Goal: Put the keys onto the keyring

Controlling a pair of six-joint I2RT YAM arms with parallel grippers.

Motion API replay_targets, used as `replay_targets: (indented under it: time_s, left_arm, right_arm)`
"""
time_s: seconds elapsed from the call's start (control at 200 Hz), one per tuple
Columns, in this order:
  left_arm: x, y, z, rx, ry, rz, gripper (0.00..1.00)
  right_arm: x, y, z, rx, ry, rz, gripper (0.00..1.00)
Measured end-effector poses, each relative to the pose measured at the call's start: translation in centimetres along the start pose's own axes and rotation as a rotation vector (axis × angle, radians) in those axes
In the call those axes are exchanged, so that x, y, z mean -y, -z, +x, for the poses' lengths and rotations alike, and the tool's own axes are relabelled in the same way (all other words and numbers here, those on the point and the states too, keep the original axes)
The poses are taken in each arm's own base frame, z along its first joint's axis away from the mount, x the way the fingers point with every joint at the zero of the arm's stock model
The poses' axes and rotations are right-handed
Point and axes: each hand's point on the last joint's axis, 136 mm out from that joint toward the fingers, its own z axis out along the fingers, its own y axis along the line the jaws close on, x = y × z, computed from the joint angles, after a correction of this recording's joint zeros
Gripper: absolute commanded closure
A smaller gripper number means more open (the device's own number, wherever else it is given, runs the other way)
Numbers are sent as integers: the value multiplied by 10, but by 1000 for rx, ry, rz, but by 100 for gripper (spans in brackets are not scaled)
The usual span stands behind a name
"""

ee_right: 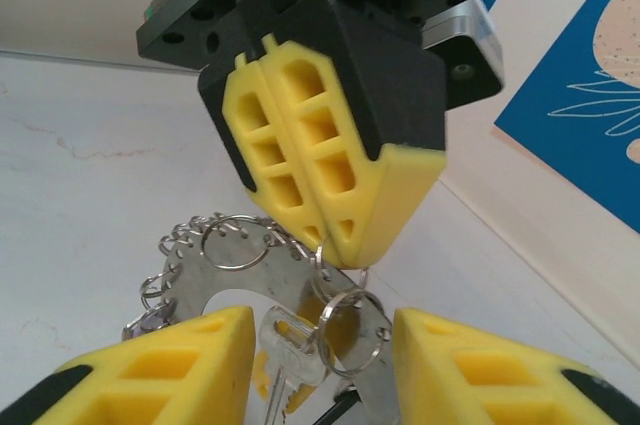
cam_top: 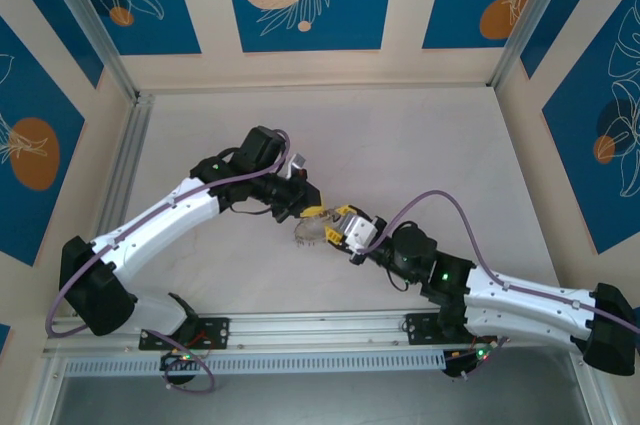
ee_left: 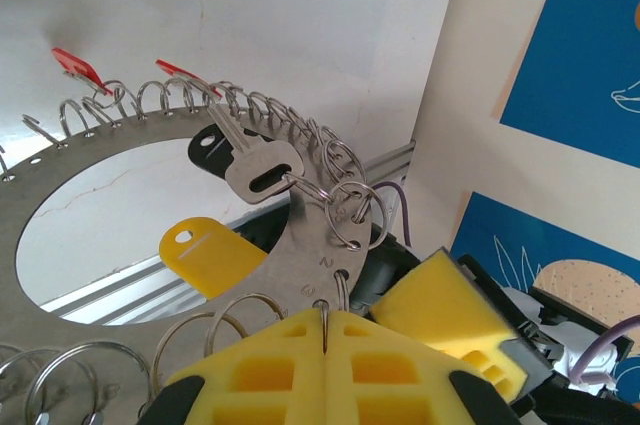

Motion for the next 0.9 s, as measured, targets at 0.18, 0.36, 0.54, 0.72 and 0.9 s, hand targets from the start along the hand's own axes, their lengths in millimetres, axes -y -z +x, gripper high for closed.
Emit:
replay_targets:
  time_s: [0.18,0.36,0.54,0.72,0.9]
  left_arm:
    - [0,0,0,0,0,1,100]
    - [0,0,0,0,-1,1,100]
    - [-2,1,-1,4,5,-7,100]
    - [-4,1,-3,12,11,-15,100]
    - [-2,1,-3,15,9,-10,100]
  right_arm:
    - [-3,-8,0,-11,24,-7,65]
    - [0,-12,-9,9,32,0,69]
    - [0,-18,-9,9,42,8,77]
    - [1,-20,-8,6,43,13,75]
    - [0,-20,-7,2,58,9,63]
